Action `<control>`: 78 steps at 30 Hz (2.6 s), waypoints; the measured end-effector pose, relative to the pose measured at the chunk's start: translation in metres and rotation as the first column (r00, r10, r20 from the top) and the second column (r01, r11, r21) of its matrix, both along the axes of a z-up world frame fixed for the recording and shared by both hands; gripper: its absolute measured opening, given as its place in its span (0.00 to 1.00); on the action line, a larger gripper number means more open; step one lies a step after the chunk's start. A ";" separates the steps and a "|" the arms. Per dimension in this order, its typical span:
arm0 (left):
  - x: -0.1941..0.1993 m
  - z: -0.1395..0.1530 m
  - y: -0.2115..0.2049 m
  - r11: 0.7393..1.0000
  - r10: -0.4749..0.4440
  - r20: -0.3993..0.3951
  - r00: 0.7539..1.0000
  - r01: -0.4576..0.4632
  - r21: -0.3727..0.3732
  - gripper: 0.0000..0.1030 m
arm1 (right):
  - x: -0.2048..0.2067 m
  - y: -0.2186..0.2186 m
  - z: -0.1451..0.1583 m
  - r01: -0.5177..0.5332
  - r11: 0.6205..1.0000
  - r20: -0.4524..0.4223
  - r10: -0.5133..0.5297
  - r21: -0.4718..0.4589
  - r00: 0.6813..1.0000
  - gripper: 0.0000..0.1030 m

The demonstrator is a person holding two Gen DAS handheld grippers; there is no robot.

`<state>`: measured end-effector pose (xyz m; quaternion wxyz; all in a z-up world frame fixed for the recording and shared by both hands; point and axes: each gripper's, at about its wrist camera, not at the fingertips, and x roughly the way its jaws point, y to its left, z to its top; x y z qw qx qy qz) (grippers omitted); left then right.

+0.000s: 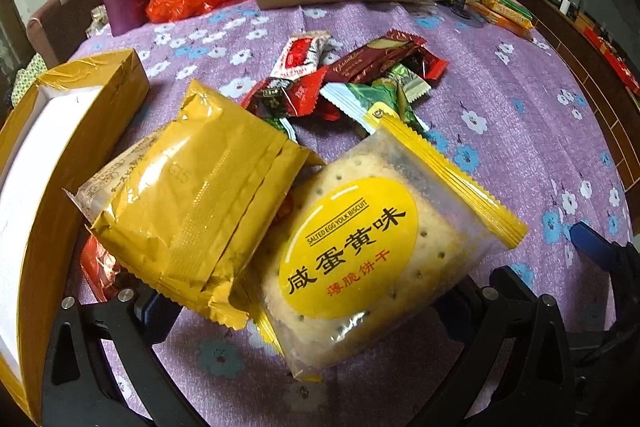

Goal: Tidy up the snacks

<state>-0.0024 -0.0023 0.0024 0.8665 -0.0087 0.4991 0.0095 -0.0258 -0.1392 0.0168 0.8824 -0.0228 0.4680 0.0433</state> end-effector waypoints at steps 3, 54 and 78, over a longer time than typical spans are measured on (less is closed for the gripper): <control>-0.012 0.007 0.003 0.997 -0.024 -0.002 1.000 0.024 -0.071 0.97 | -0.001 0.000 0.000 -0.003 1.000 0.002 0.003 0.002 1.000 1.00; -0.040 0.061 0.054 0.970 -0.188 0.195 0.963 0.213 -0.117 0.92 | -0.020 -0.018 0.030 -0.061 0.923 0.038 0.051 0.379 0.998 0.72; -0.083 0.086 0.128 0.936 -0.043 0.292 0.955 0.141 -0.323 0.41 | -0.026 0.001 0.030 -0.119 0.936 0.073 0.100 0.331 0.992 0.73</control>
